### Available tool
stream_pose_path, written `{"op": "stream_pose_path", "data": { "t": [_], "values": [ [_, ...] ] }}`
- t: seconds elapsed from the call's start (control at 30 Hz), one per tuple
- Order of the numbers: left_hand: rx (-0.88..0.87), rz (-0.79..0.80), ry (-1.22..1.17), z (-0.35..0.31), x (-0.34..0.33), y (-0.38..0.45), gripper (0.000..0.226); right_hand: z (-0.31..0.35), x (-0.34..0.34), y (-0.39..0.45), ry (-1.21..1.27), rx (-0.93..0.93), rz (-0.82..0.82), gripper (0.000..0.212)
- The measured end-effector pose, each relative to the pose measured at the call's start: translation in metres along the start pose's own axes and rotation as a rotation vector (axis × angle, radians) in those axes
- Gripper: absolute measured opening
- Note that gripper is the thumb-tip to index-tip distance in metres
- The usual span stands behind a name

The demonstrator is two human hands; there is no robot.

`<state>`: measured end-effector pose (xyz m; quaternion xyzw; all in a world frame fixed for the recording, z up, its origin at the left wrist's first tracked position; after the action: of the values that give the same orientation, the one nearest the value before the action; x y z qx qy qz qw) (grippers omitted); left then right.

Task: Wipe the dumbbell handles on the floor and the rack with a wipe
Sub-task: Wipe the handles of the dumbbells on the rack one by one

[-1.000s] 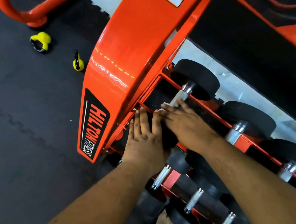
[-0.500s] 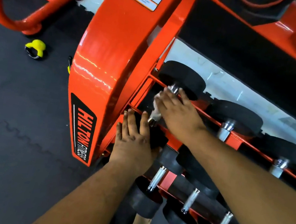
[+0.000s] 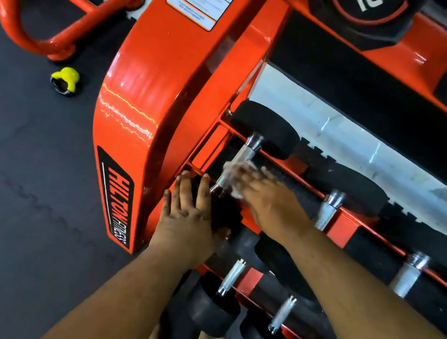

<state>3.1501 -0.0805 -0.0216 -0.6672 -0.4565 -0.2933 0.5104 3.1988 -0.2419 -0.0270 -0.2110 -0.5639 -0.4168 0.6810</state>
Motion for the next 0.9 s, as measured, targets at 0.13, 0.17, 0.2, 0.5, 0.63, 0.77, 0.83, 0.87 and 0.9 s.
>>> {"op": "stream_pose_path", "data": {
  "t": [0.13, 0.17, 0.2, 0.5, 0.63, 0.77, 0.83, 0.87, 0.9],
  "values": [
    [0.01, 0.003, -0.003, -0.001, 0.001, -0.001, 0.108, -0.016, -0.012, 0.004, 0.508, -0.913, -0.215, 0.05],
    [0.01, -0.003, -0.002, -0.001, 0.001, -0.001, 0.109, -0.007, -0.021, 0.005, 0.743, -1.057, -0.233, 0.047],
    [0.009, -0.012, -0.003, 0.0, 0.001, -0.001, 0.109, 0.007, -0.031, 0.005, 0.931, -1.148, -0.243, 0.044],
    [0.006, -0.031, -0.008, 0.001, 0.0, -0.002, 0.109, -0.007, -0.021, 0.054, 1.562, -1.418, -0.439, 0.015],
    [-0.004, -0.012, -0.007, 0.001, 0.0, -0.002, 0.107, 0.014, -0.042, 0.034, 1.382, -1.385, -0.111, 0.028],
    [-0.034, -0.035, -0.04, 0.003, -0.002, -0.001, 0.107, 0.017, -0.042, 0.014, 1.064, -1.32, 0.011, 0.025],
    [-0.055, -0.06, -0.065, 0.005, -0.004, -0.001, 0.108, 0.021, -0.037, 0.004, 1.006, -1.343, -0.112, 0.012],
    [-0.068, -0.078, -0.082, 0.007, -0.004, -0.002, 0.108, 0.024, -0.036, -0.003, 1.005, -1.361, -0.195, 0.011],
    [-0.079, -0.096, -0.099, 0.007, -0.004, -0.002, 0.109, 0.026, -0.032, -0.013, 1.022, -1.393, -0.278, 0.011]
  ]
}}
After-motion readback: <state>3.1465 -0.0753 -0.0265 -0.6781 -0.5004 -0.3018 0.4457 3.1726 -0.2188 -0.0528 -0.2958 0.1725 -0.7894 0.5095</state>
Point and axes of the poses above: each hand's wrist, its own y-axis towards the middle knuckle, its own x-axis out of the back of the hand, z = x × y, the point moved 5 cm from there along y, towards the middle knuckle, and after that the axes turned 7 degrees about -z, right-handed, at the moved point
